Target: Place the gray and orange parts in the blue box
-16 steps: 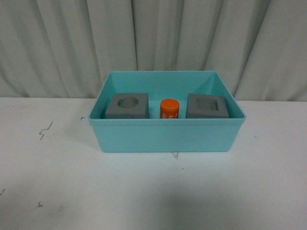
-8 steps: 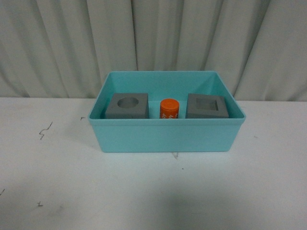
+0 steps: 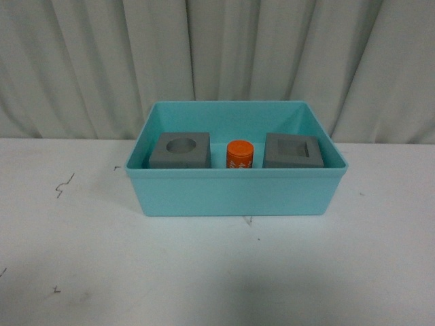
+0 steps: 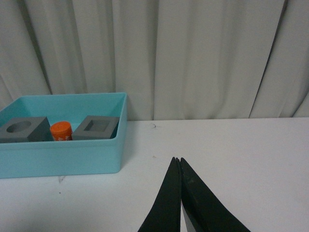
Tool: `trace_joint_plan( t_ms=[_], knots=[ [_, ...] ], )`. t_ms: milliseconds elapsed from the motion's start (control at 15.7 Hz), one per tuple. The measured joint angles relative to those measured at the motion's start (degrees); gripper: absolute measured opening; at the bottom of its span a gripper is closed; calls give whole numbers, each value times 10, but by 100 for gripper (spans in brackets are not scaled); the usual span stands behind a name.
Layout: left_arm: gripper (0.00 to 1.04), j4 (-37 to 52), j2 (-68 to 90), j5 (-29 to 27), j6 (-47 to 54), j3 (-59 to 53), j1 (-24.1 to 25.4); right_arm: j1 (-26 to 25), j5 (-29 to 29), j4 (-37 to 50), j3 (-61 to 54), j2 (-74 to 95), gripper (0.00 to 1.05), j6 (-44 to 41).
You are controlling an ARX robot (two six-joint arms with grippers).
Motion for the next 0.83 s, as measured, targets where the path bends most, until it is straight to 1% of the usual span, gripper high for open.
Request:
trace_joint_plan(
  t_ms=[64,127,191,254,318,382,445,509,573,827],
  knots=[
    [98,0,0,0,0,0,0,0,0,0,0,0,14,0],
    [98,0,0,0,0,0,0,0,0,0,0,0,27,0],
    [98,0,0,0,0,0,0,0,0,0,0,0,36,0],
    [98,0,0,0,0,0,0,0,0,0,0,0,51,0],
    [98,0,0,0,0,0,0,0,0,0,0,0,68,0],
    [98,0,0,0,0,0,0,0,0,0,0,0,80,0],
    [98,0,0,0,0,0,0,0,0,0,0,0,96,0],
    [98,0,0,0,0,0,0,0,0,0,0,0,99,0],
    [98,0,0,0,0,0,0,0,0,0,0,0,97,0],
    [98,0,0,0,0,0,0,0,0,0,0,0,98,0]
  ],
)
